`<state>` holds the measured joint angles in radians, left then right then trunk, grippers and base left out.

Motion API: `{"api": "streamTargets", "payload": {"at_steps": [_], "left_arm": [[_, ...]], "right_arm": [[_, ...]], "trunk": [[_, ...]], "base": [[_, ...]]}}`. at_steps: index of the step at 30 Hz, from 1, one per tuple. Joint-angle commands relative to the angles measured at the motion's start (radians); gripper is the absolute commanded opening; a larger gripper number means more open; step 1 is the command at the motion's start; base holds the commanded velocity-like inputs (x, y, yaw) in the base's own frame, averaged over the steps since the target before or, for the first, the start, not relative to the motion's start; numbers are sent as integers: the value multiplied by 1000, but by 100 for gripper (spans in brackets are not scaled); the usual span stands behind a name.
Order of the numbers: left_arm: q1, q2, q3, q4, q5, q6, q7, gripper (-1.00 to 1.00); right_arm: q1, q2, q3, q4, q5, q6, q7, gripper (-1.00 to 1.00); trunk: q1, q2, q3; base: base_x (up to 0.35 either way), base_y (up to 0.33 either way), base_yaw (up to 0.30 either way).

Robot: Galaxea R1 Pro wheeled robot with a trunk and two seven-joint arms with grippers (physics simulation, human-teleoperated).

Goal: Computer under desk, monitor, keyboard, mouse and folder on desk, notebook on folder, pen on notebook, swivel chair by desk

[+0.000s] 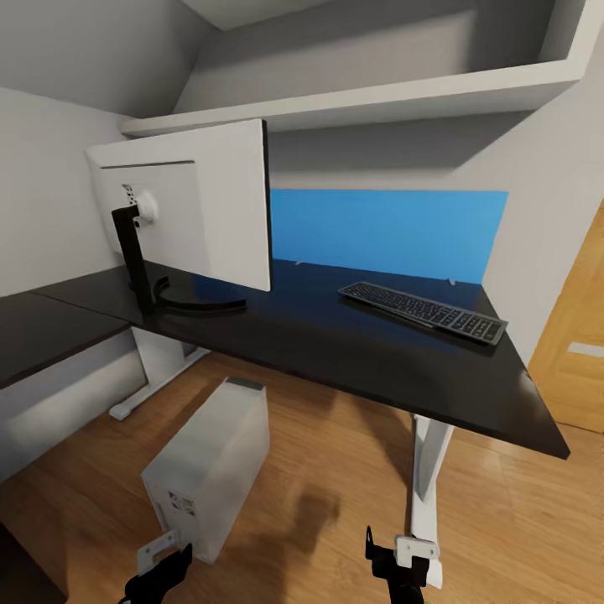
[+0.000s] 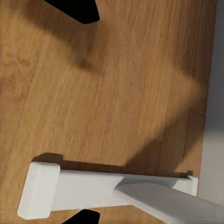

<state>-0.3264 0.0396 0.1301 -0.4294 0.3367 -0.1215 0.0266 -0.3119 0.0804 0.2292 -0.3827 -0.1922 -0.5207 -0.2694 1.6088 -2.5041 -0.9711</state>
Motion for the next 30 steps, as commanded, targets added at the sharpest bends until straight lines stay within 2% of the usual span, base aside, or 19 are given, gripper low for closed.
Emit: {"api": "streamTargets", "payload": {"at_steps": [1,14,22,30], "left_arm": [[0,0,-3,0,10,-3,2,100],[0,0,-3,1,10,-3,0,100],[0,0,-3,3,10,-3,-1,100],[0,0,-3,4,10,-3,-1,100]], "right_arm": [[-1,-1,9,1,-9,-4,-5,100],[-1,-1,9,1,-9,-4,-5,100],[-1,-1,8,1,-9,-4,-5,100],[0,-1,7,1,-9,-4,-5,100]], "trunk": [[0,0,-1],[0,0,-1],[0,0,-1],[0,0,-1]], "base": [[0,0,-54],[140,96,-12],[52,17,-1],[167,2,0]]}}
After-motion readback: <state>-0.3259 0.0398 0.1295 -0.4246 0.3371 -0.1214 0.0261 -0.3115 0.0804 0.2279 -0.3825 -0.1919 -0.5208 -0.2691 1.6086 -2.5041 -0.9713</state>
